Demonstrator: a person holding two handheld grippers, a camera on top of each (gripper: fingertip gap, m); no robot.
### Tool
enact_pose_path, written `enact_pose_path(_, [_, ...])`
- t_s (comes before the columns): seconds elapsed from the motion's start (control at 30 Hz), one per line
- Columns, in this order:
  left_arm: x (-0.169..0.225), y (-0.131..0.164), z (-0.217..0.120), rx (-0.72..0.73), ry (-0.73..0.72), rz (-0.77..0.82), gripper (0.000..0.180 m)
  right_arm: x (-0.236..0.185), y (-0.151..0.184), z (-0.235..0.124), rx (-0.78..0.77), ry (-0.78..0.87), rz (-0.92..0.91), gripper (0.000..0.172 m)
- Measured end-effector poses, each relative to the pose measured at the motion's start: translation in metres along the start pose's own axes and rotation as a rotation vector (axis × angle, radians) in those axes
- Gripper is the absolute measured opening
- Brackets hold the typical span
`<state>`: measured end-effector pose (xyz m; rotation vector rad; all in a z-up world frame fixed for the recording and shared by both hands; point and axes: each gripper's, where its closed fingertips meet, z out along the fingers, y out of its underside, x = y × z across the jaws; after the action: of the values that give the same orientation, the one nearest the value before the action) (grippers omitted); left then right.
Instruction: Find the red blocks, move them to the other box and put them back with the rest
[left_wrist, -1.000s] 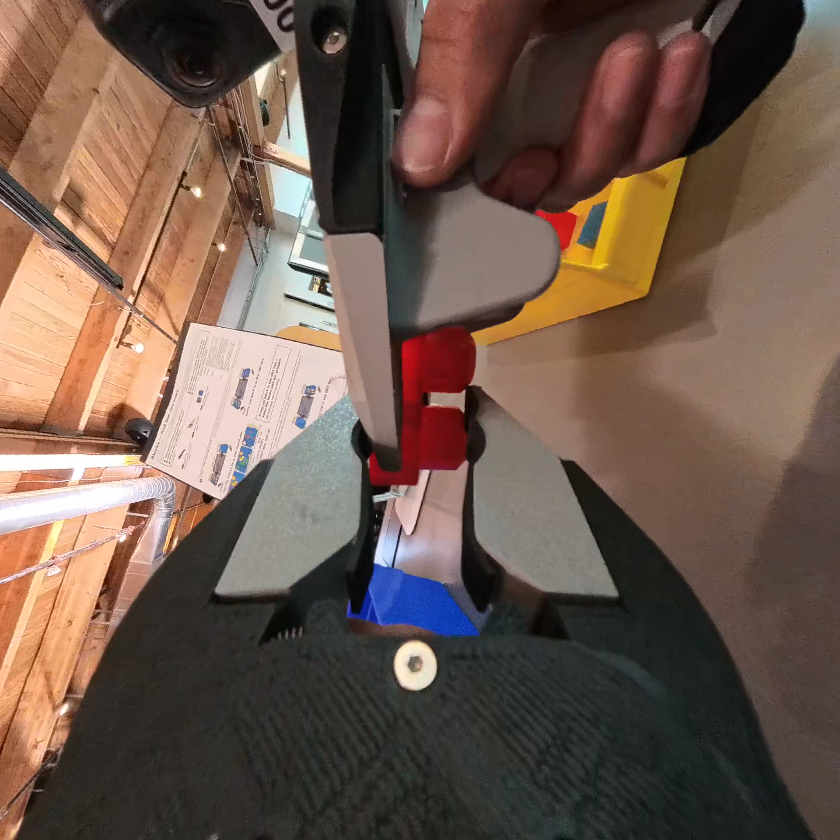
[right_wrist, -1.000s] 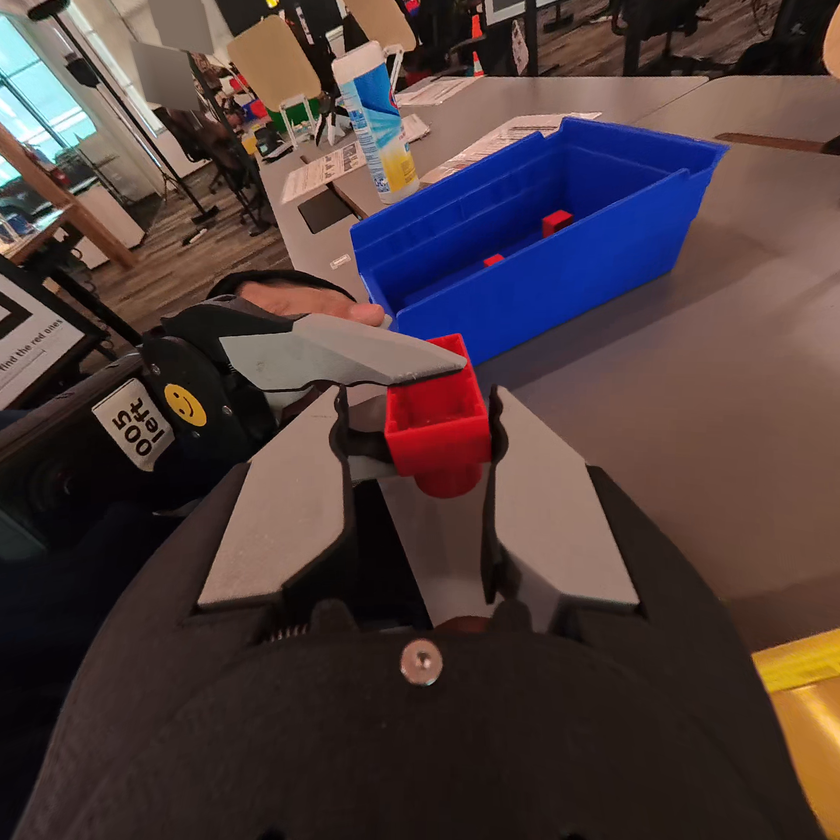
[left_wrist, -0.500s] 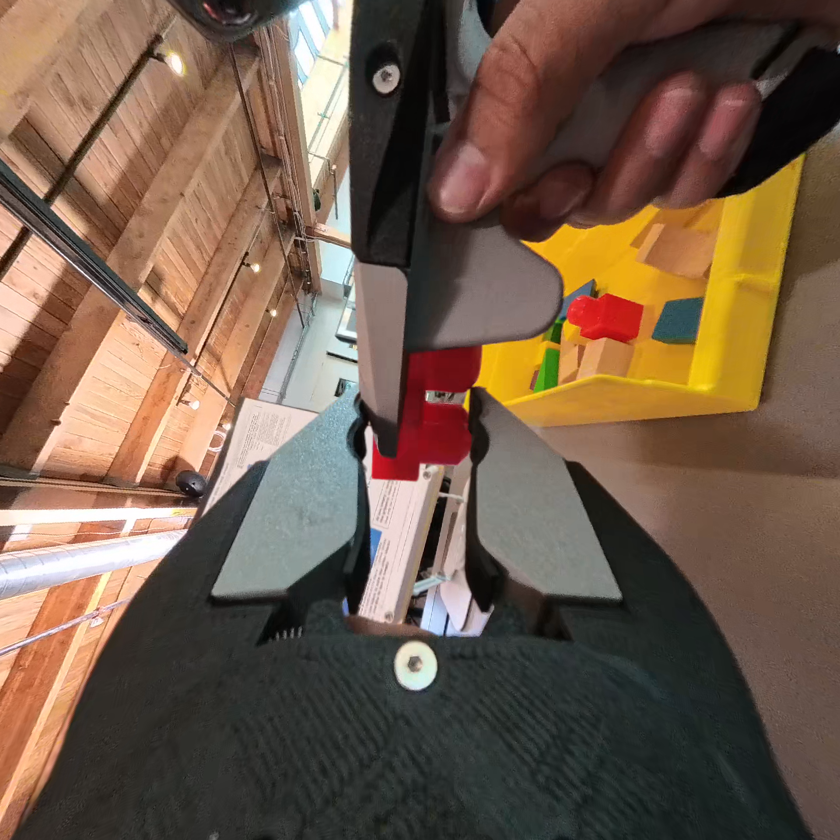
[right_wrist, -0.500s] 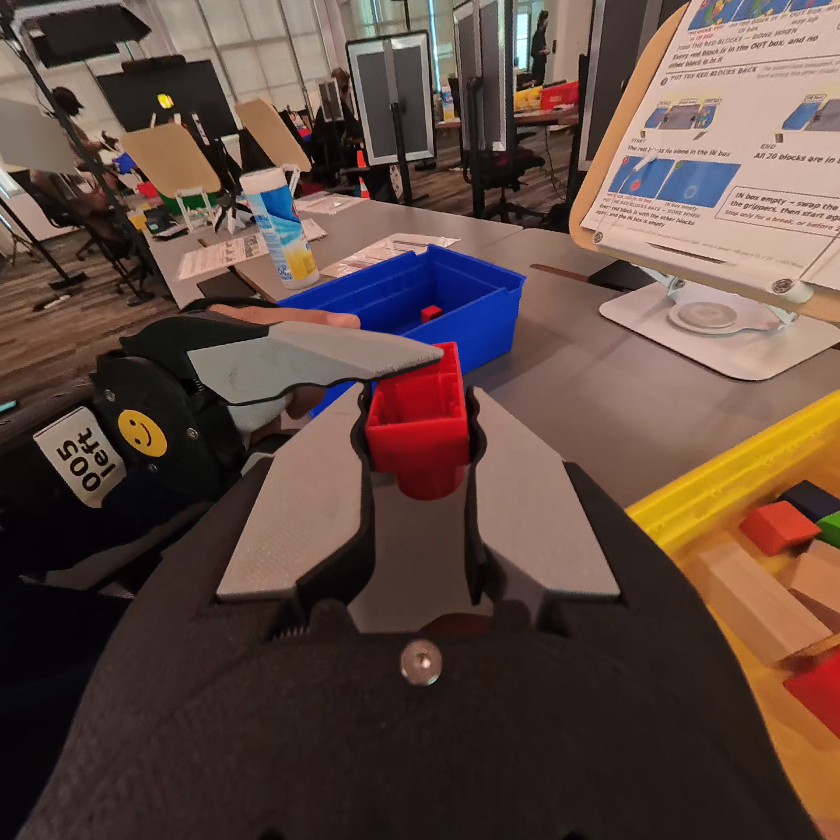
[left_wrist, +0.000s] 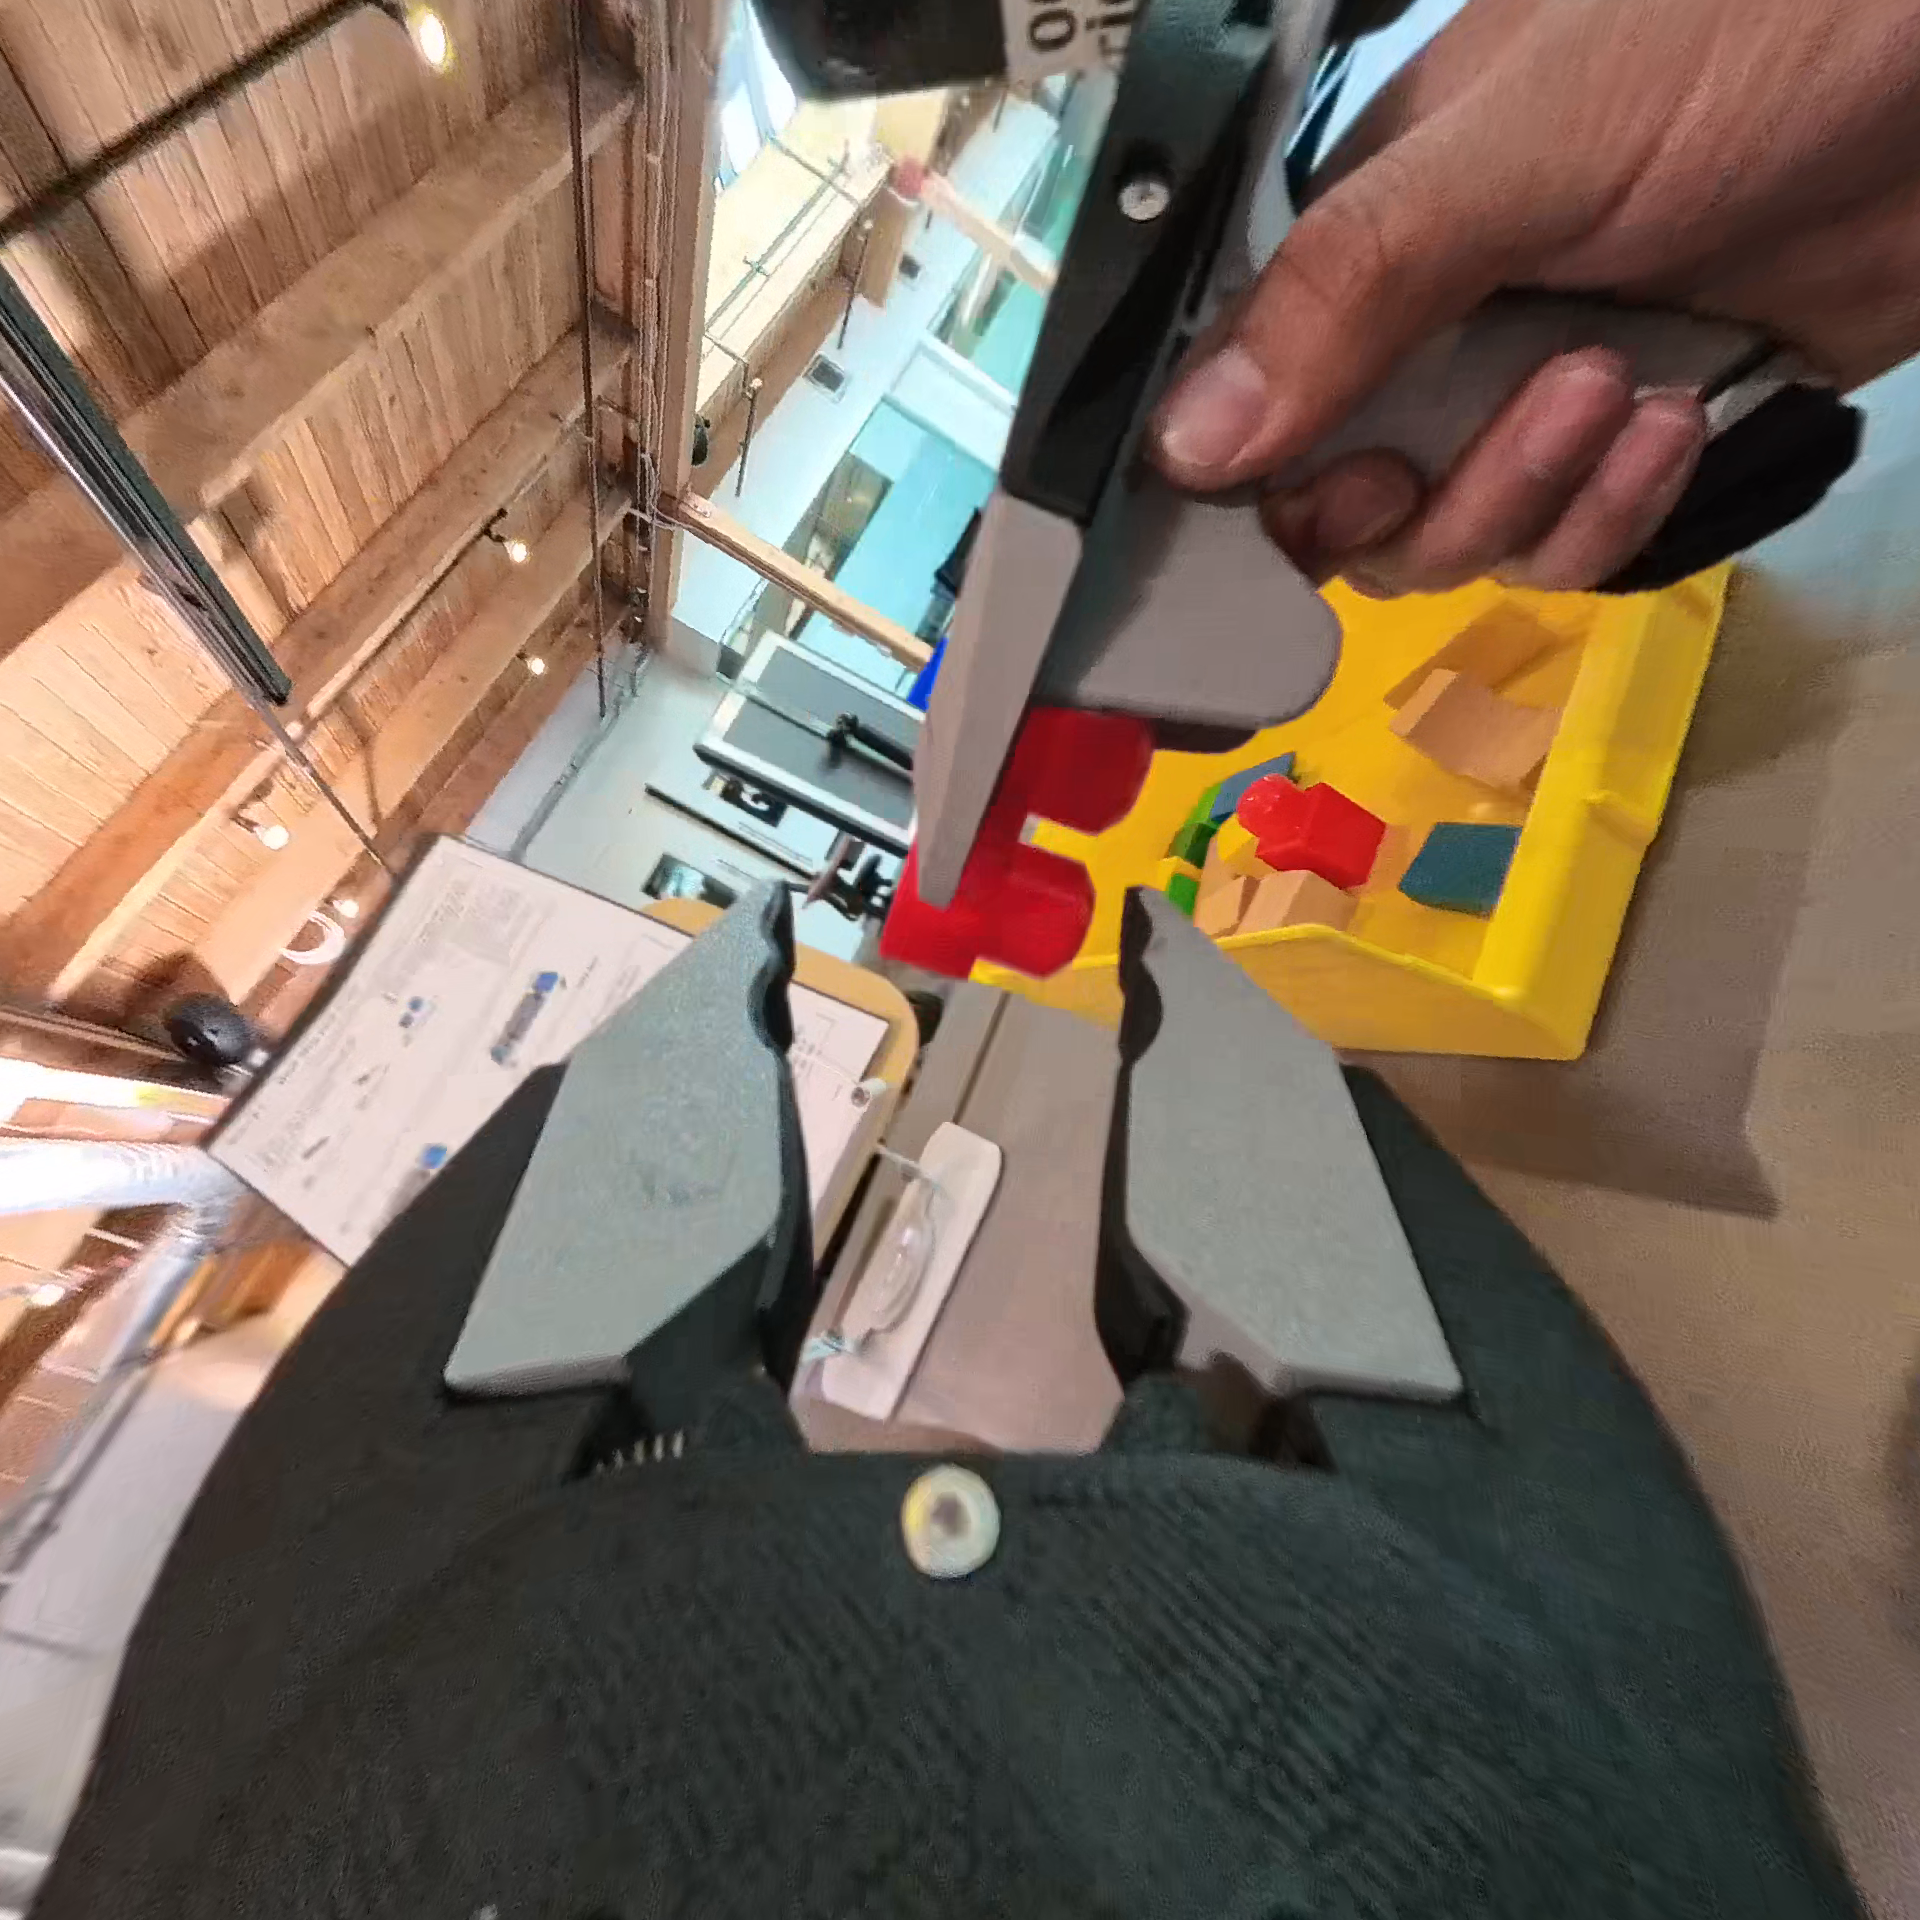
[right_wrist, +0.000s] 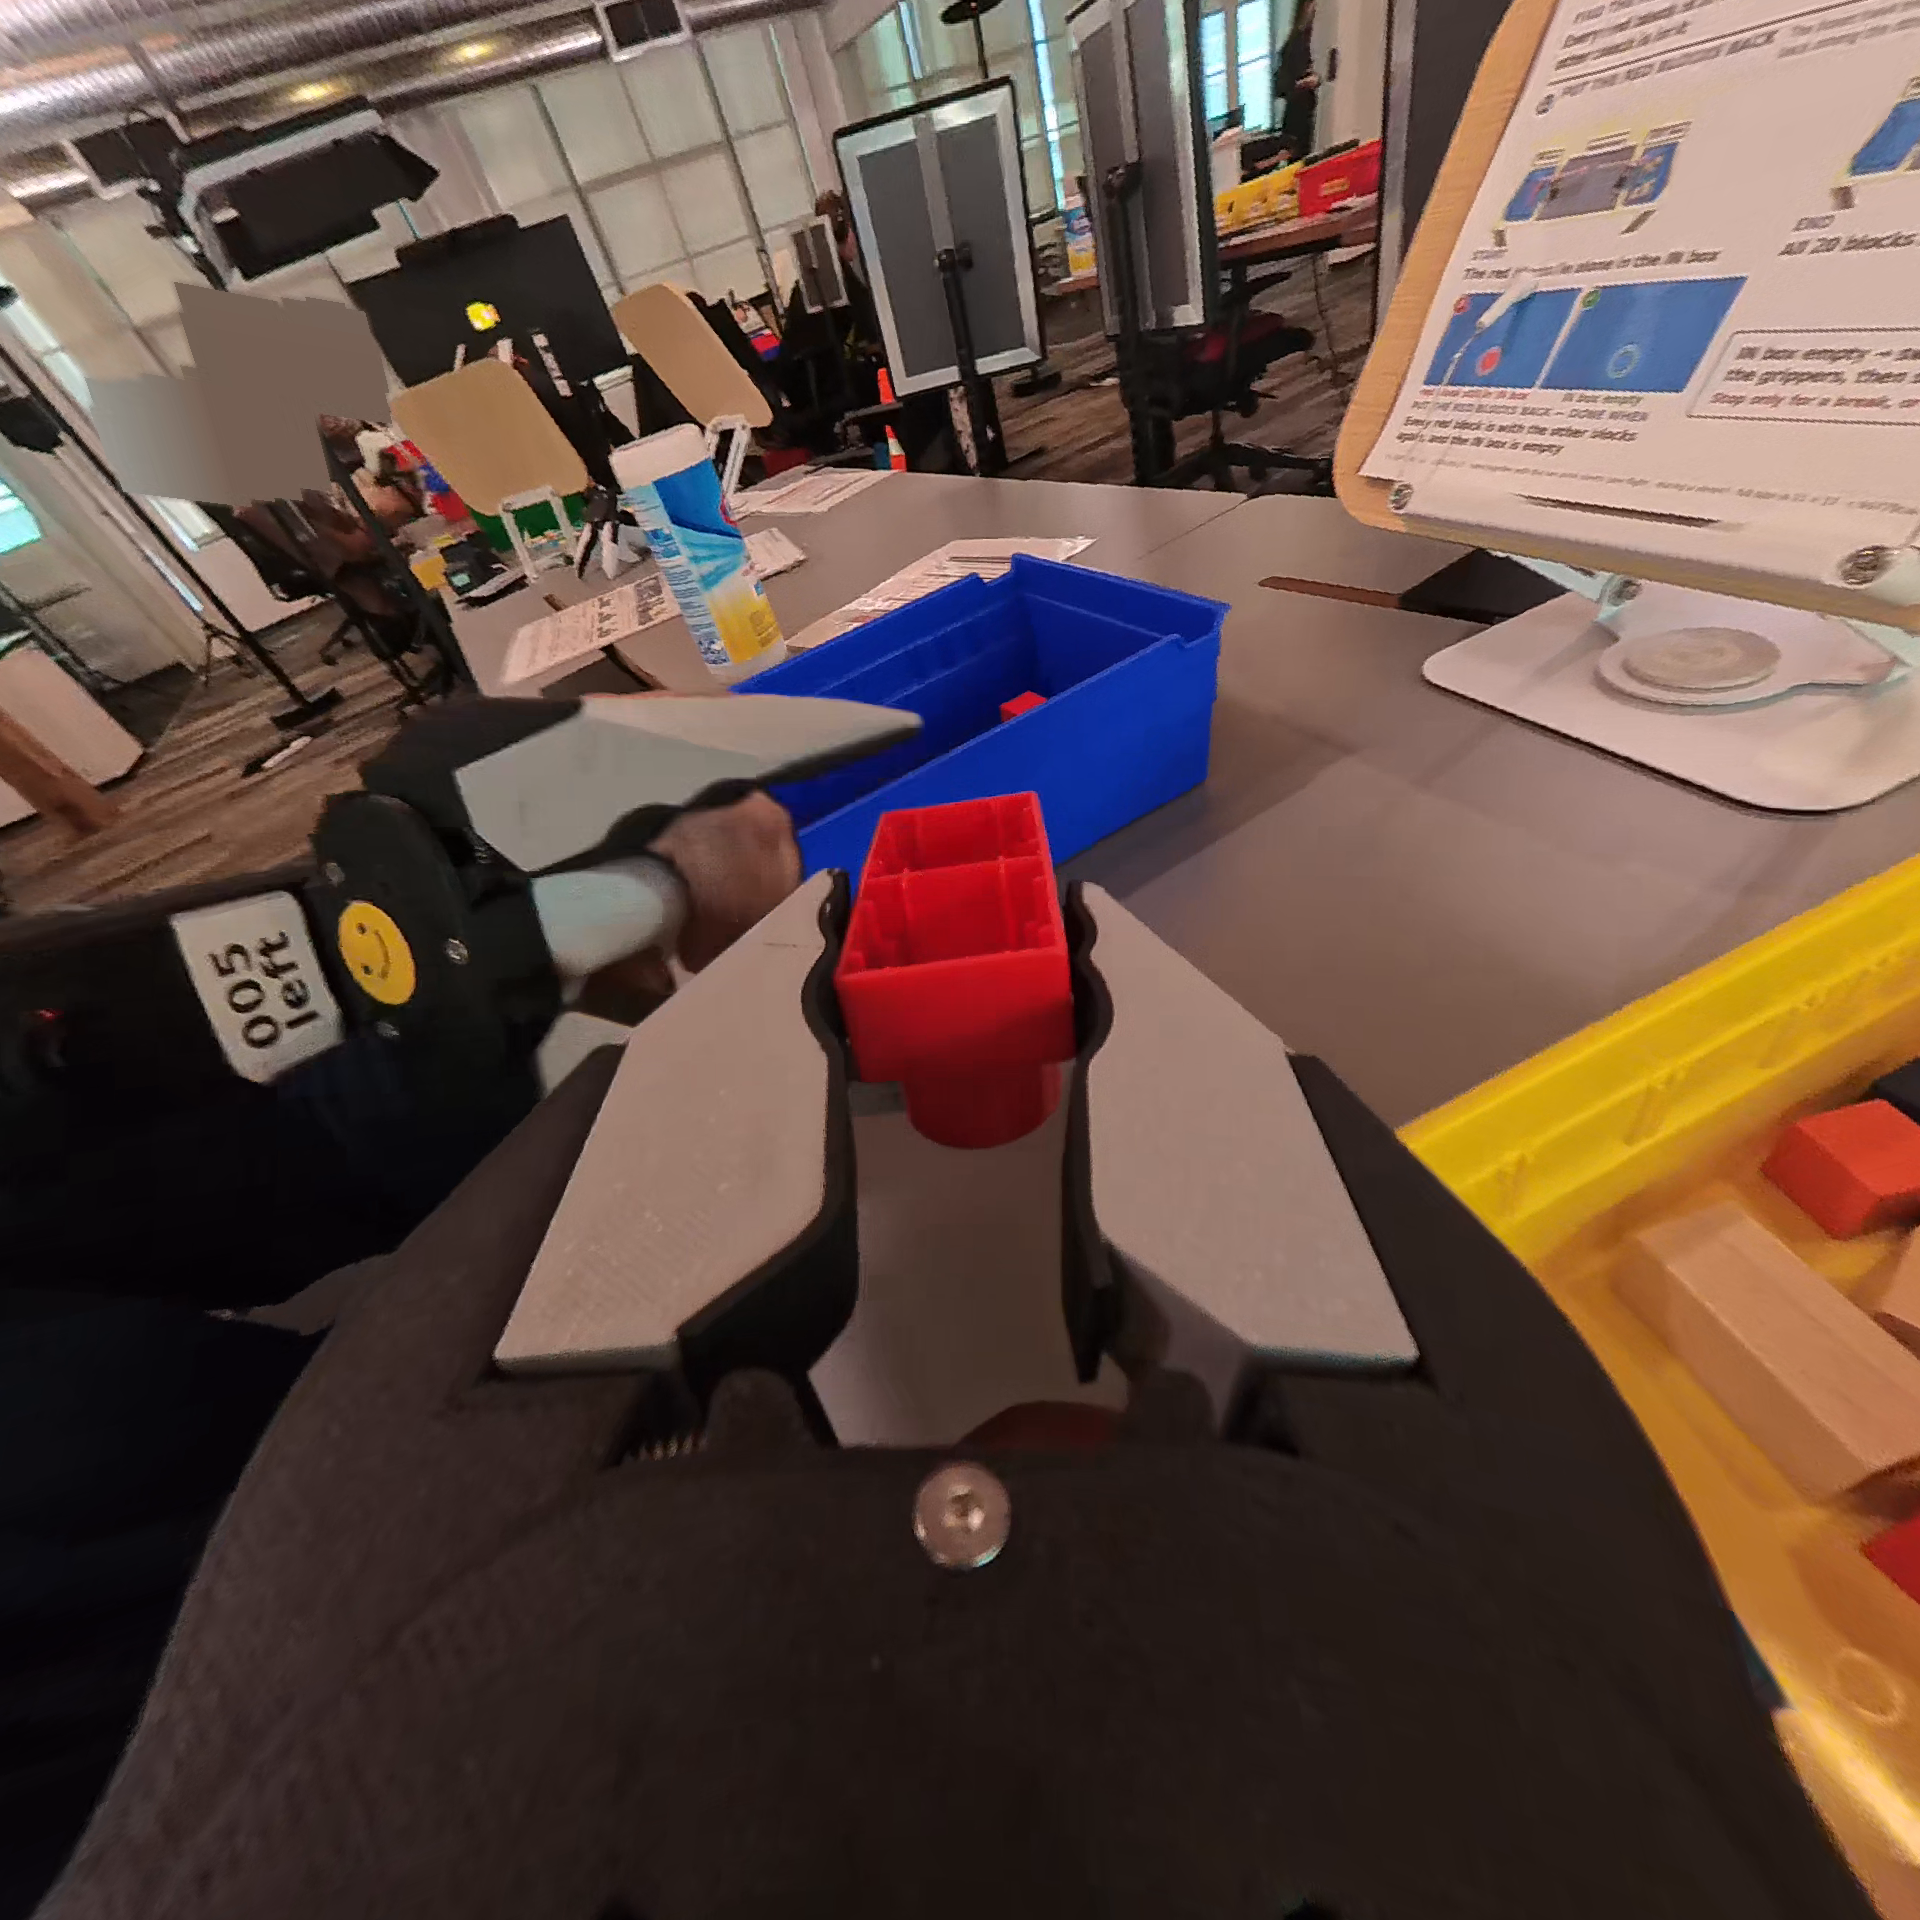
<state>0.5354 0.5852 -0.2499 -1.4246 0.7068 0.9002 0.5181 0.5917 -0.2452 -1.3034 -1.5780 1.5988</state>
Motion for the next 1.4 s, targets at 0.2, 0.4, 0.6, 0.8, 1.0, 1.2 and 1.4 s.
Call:
enact_pose_path(0.2, [-0.061, 0.078, -0.061, -0.222, -0.02, -0.567, 0.064, 0.108, -0.021, -0.079, 0.062, 0.532, -0.106, 0.038])
enact_pose_path(0.4, [-0.089, 0.234, -0.148, -0.658, -0.151, -0.874, 0.07, 0.191, 0.086, -0.083, -0.402, 0.696, 0.053, 0.042])
enact_pose_path(0.6, [-0.091, 0.299, -0.173, -0.893, -0.126, -0.858, 0.065, 0.174, 0.074, -0.063, -0.429, 0.707, -0.058, 0.053])
enact_pose_path(0.8, [-0.045, 0.357, -0.173, -1.236, 0.123, -0.858, 0.05, 0.149, 0.046, -0.065, -0.329, 0.658, -0.09, 0.053])
enact_pose_path(1.0, [-0.022, 0.372, -0.167, -1.297, 0.212, -0.909, 0.022, 0.127, 0.028, -0.072, -0.265, 0.622, -0.13, 0.053])
enact_pose_path(1.2, [-0.019, 0.367, -0.169, -1.298, 0.237, -0.931, 0.021, 0.114, 0.018, -0.076, -0.216, 0.569, -0.115, 0.052])
enact_pose_path(1.4, [-0.09, 0.302, -0.118, -0.777, -0.018, -0.655, 0.02, 0.079, 0.012, -0.056, -0.176, 0.41, -0.106, 0.052])
